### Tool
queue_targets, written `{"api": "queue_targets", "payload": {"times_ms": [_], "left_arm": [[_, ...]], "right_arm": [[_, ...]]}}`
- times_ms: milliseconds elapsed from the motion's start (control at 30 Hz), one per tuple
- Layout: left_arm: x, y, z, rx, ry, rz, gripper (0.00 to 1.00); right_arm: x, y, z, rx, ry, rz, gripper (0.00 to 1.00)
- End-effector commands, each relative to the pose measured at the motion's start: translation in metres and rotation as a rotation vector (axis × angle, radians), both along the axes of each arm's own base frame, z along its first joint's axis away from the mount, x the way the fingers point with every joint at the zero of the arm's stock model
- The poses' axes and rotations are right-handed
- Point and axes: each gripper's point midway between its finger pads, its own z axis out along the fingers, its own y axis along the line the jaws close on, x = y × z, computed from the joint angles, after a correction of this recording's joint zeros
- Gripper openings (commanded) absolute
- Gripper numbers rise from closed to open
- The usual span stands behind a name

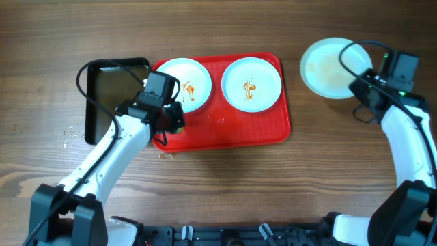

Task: Clean dirty plates on tray and stack at the side
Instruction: 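Lift the cleaned plate with the right gripper and carry it right, then set the plate down on the table right of the red tray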

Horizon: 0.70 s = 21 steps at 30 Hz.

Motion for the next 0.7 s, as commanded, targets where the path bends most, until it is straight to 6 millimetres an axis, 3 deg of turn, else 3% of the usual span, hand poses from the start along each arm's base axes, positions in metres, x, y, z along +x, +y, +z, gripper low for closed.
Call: {"api": "queue_targets", "payload": {"times_ms": [0, 167, 267, 333, 400, 467, 500, 600, 667], "left_arm": [[0.001, 0.001, 0.001, 0.004, -0.008, -0.007, 0.09], [0.001, 0.001, 0.001, 0.003, -0.008, -0.007, 0.10], [0.001, 0.001, 0.001, 0.004, -0.008, -0.007, 0.10], [0.001, 0.001, 0.001, 0.004, -0.008, -0.007, 0.10], [0.001, 0.001, 0.001, 0.004, -0.008, -0.007, 0.10], [0.001, 0.001, 0.001, 0.004, -0.009, -0.007, 0.09], [0.004, 0.004, 0.002, 0.032, -0.023, -0.029, 0.04], [0.020, 0.039, 0.008, 0.182, -0.095, 0.036, 0.04], [0.035, 0.074, 0.014, 0.191, -0.133, 0.127, 0.04]], "right_arm": [[-0.010, -0.005, -0.031, 0.057, 0.069, -0.013, 0.04], [-0.018, -0.002, -0.070, 0.069, 0.195, 0.036, 0.04], [-0.015, 0.011, -0.074, 0.107, 0.191, 0.120, 0.05], [-0.012, 0.025, -0.073, 0.151, 0.173, 0.201, 0.19], [-0.016, 0.040, -0.074, 0.227, 0.176, 0.239, 0.45], [-0.020, 0.055, -0.073, 0.291, 0.180, 0.298, 0.50], [-0.024, 0.072, -0.070, 0.351, 0.170, 0.390, 0.50], [-0.032, 0.092, -0.063, 0.353, 0.177, 0.521, 0.50], [-0.034, 0.112, -0.047, 0.308, 0.156, 0.618, 0.53]]}}
